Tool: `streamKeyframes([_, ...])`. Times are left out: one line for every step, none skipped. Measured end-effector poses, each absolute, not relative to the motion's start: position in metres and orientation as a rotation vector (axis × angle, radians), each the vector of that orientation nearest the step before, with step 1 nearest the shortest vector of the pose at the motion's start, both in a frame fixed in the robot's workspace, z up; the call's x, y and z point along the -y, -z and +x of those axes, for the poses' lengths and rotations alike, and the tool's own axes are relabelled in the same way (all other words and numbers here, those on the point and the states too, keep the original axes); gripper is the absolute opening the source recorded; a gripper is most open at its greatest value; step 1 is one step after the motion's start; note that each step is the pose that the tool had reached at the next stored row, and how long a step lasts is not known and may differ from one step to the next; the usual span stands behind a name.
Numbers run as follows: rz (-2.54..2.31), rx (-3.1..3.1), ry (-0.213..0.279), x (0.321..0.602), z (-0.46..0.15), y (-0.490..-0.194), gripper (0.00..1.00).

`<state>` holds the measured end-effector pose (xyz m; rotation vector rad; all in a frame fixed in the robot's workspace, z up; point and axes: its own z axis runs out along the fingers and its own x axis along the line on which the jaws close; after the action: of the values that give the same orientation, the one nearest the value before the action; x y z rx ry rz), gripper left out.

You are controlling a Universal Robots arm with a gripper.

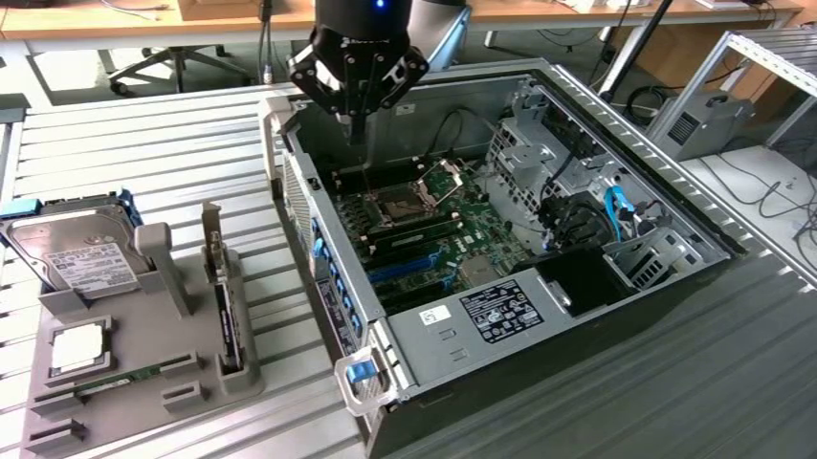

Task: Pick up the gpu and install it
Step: 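Reach for the gpu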

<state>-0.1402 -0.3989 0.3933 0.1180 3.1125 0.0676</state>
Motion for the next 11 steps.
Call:
streamKeyframes([0.118,-3.112,-0.068,0.3989,-0.1406,-0.3933,0.11])
streamKeyframes([0.118,-3.112,-0.068,0.3990,-0.1412,-0.3933,0.11])
streamKeyframes([0.118,-3.113,-0.068,0.3989,-0.1416,-0.3933,0.11])
streamKeyframes([0.118,-3.112,-0.068,0.3989,-0.1420,-0.3933,0.11])
streamKeyframes([0.118,-3.113,-0.067,0.3989,-0.1424,-0.3934,0.11])
streamKeyframes([0.118,-3.112,-0.068,0.3989,-0.1428,-0.3933,0.11])
streamKeyframes([0.118,-3.112,-0.068,0.3989,-0.1432,-0.3933,0.11])
streamKeyframes([0.118,-3.112,-0.068,0.3989,-0.1436,-0.3933,0.11])
streamKeyframes([0.118,-3.112,-0.068,0.3989,-0.1441,-0.3933,0.11])
streamKeyframes([0.118,-3.112,-0.068,0.3989,-0.1445,-0.3933,0.11])
streamKeyframes([0.118,-3.113,-0.068,0.3989,-0.1450,-0.3933,0.11])
